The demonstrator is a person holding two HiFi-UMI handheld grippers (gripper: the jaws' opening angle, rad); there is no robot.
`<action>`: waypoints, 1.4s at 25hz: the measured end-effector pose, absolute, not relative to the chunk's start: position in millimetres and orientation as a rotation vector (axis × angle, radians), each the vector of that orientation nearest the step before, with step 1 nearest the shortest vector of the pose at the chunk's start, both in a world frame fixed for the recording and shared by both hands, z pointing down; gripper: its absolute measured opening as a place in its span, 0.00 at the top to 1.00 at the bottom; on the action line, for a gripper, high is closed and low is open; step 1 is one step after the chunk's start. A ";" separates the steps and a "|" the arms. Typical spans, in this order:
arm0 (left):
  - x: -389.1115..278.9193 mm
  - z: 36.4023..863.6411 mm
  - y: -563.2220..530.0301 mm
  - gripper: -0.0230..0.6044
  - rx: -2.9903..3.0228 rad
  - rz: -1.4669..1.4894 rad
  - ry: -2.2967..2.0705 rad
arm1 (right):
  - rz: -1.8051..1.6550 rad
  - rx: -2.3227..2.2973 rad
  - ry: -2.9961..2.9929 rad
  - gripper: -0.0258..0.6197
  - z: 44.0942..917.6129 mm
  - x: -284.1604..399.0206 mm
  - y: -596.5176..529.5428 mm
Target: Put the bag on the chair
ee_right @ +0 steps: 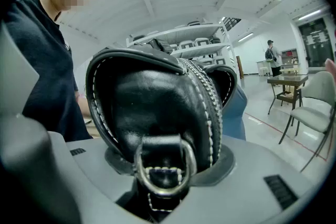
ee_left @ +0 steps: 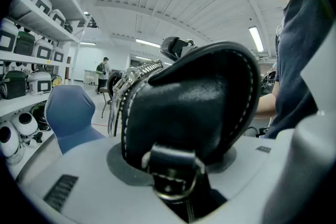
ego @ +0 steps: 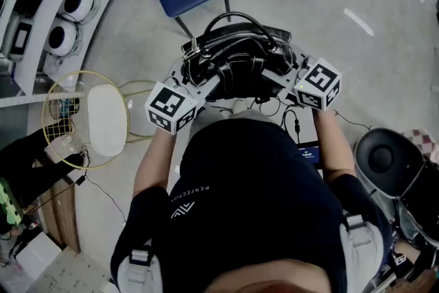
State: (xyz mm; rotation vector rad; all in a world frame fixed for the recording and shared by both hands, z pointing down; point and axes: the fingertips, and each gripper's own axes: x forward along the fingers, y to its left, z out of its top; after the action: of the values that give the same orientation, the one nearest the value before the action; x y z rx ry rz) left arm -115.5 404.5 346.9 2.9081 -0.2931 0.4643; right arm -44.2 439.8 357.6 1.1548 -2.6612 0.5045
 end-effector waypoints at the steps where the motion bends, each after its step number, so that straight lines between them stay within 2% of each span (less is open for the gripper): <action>1: -115.2 347.7 404.0 0.61 2.908 0.466 -0.293 | 0.506 1.155 -2.661 0.60 358.7 -43.9 439.3; 20: -92.1 355.4 397.9 0.60 2.902 0.536 -0.299 | 0.543 1.173 -2.692 0.59 367.3 -20.3 432.4; 35: -83.7 375.7 318.8 0.59 2.846 0.531 -0.358 | 0.592 1.114 -2.660 0.59 383.9 -10.3 351.1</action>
State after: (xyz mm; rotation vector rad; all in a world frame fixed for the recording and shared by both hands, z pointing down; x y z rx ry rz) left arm -83.7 318.8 375.7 2.8456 -0.3578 0.5315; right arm -10.3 351.1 383.9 1.1141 -2.6598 0.5919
